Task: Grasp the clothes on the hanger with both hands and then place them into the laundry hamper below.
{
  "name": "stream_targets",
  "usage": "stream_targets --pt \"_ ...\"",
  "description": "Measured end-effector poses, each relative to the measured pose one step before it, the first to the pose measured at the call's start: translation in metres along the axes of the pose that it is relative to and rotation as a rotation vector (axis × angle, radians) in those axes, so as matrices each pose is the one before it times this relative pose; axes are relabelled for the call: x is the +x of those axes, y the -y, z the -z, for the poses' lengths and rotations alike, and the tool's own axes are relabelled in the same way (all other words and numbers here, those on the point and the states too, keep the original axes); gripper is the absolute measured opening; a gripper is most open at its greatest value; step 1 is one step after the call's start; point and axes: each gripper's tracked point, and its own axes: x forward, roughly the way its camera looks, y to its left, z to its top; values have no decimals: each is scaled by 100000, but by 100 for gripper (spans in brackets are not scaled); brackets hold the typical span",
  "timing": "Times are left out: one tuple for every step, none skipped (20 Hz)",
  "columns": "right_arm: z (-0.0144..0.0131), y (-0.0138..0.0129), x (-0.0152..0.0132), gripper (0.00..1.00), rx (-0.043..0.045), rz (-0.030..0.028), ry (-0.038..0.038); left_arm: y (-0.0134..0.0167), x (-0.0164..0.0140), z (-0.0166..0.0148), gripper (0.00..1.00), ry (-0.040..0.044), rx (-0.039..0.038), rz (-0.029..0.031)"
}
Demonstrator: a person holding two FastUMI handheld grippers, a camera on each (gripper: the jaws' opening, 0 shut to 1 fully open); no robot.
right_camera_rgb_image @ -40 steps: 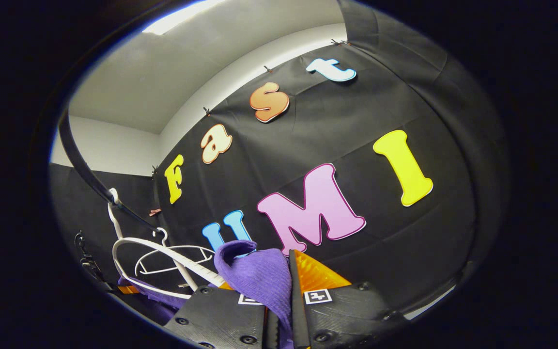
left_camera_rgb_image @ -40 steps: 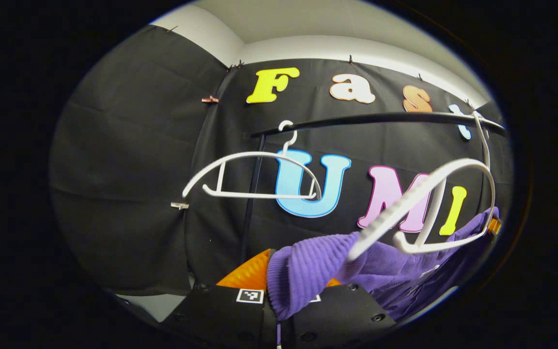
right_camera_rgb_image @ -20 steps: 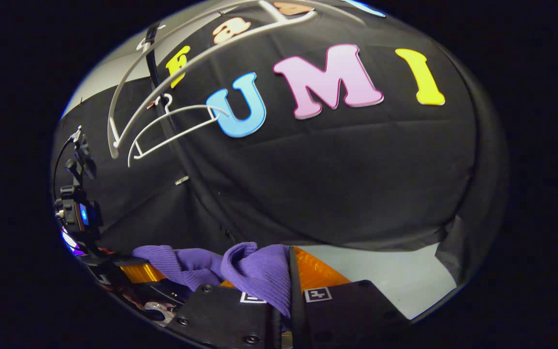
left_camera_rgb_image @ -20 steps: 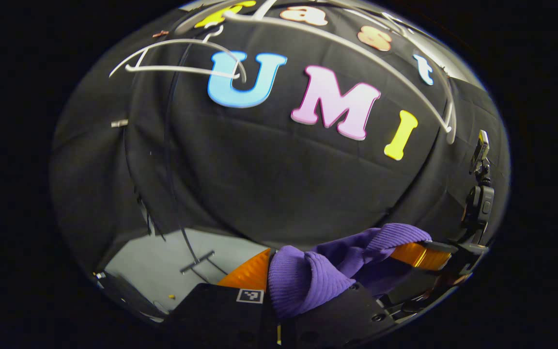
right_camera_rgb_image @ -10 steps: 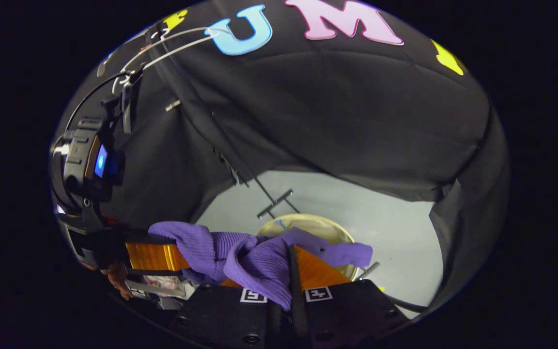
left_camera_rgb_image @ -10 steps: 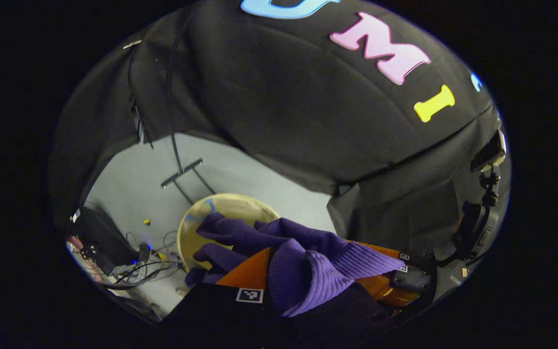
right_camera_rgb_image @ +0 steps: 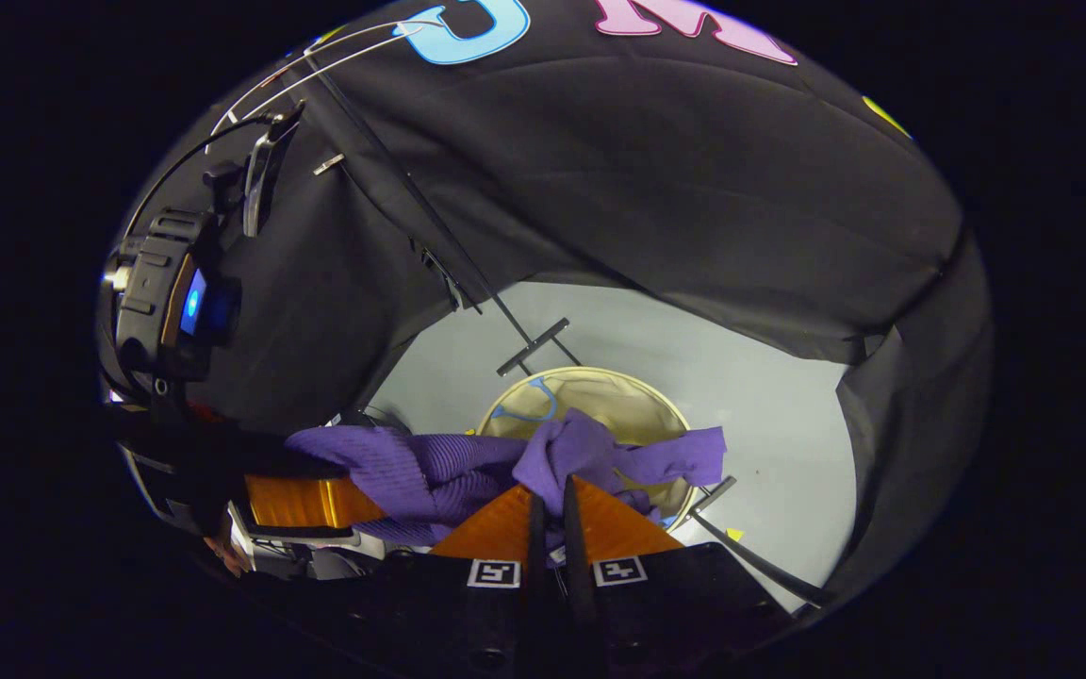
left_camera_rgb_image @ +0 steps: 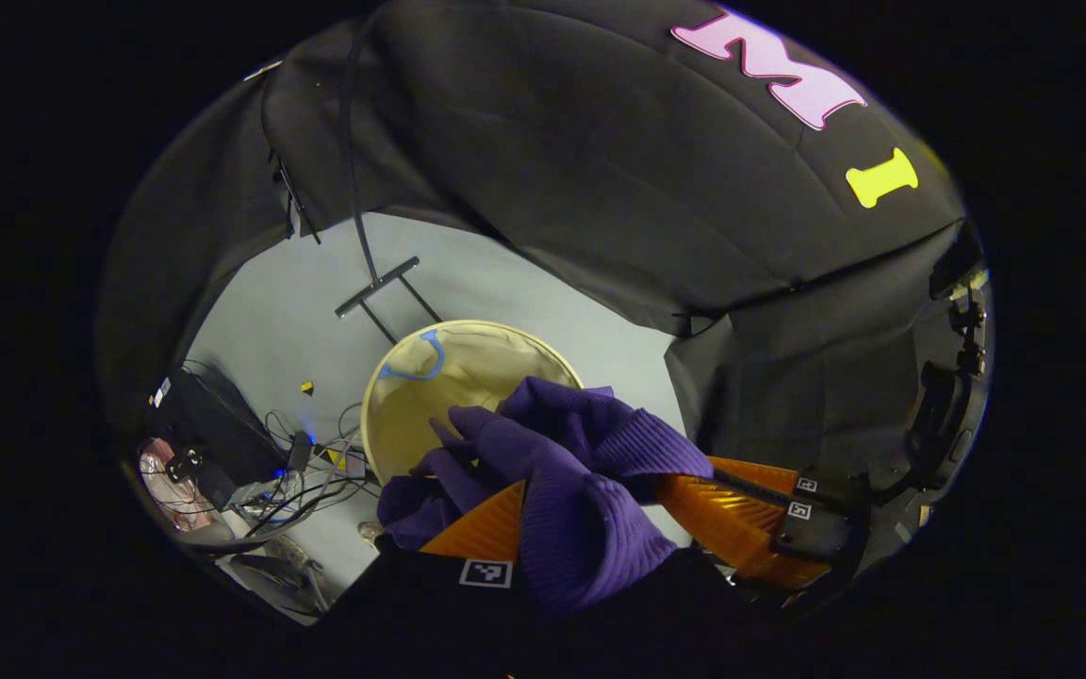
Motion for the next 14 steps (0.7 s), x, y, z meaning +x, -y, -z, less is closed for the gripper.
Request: stream_targets --pt "10 -19 -58 13 -49 -248 245 -75 -25 215 10 -307 -871 -259" --pt "-310 -234 -117 13 755 -1016 652 157 26 141 10 -230 -374 114" --pt "-272 -174 4 13 161 -535 1074 -16 131 -13 10 141 -17 96" --pt "-276 100 19 14 -1154 550 839 -221 103 68 10 -140 367 -353" --pt "-69 69 -84 13 -1060 218 79 -424 26 151 10 62 376 -1287" --pt "149 -133 35 13 -212 -582 -361 -244 73 5 10 -241 406 -1491" --pt "134 -52 -39 13 -332 33 -473 39 -28 185 10 -1013 69 -578" --pt "144 118 -72 13 -596 332 -439 94 -25 271 10 -1355 -456 261" --pt "6 67 -20 14 -13 154 -319 -135 21 246 10 -866 -6 -344" --pt "68 25 32 13 568 66 -497 -442 228 96 10 41 385 -817" --pt "7 -11 -19 13 845 211 54 -162 171 230 8 -1483 1062 -346" --pt "-50 65 132 13 773 361 -107 -342 172 306 8 -384 156 -487" --pt "64 73 54 13 670 359 46 131 142 178 8 -985 -298 334" --pt "-44 69 56 13 614 473 12 -74 -21 138 8 -13 -143 -366"
